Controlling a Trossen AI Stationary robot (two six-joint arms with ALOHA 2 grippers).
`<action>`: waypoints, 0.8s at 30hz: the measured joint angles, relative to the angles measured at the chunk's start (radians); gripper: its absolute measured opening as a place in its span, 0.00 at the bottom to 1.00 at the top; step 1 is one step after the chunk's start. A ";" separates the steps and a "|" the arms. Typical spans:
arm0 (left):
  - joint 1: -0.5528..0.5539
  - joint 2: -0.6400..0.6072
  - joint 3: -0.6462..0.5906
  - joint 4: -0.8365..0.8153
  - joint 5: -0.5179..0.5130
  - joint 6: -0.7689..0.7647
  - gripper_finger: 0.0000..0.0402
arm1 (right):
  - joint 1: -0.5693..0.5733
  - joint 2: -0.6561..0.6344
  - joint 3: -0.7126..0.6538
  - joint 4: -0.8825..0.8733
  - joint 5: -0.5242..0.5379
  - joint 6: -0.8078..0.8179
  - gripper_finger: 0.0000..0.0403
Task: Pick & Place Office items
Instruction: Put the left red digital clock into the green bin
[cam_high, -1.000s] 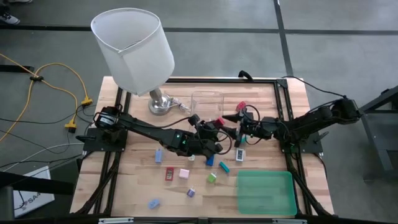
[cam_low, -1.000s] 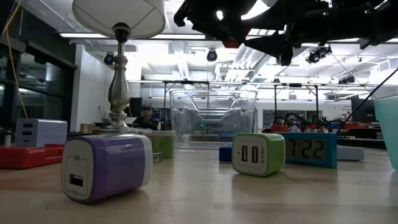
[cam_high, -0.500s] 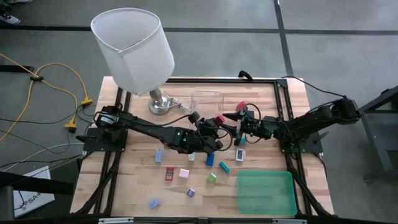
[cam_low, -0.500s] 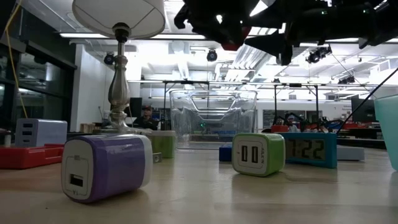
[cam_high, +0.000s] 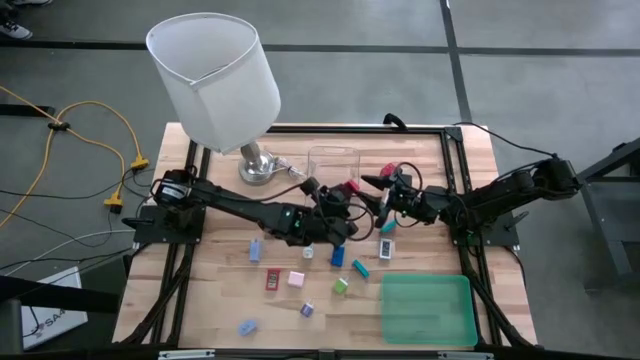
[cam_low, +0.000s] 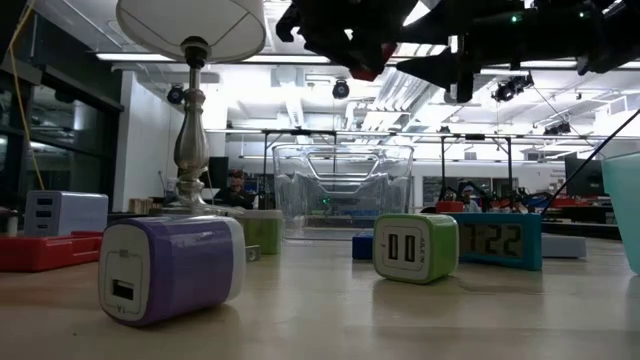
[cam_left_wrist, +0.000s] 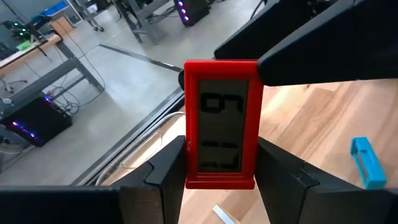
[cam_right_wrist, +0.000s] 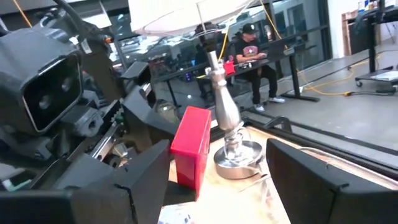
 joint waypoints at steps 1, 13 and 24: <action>0.000 0.000 0.000 0.000 -0.002 0.000 0.39 | 0.000 0.001 0.008 -0.008 0.000 -0.004 0.62; -0.001 0.000 0.000 0.027 -0.057 0.044 0.39 | -0.008 0.123 0.104 -0.004 0.000 -0.052 0.62; -0.008 0.000 0.000 0.021 -0.055 0.059 0.39 | 0.000 0.122 0.105 -0.002 -0.001 -0.059 0.62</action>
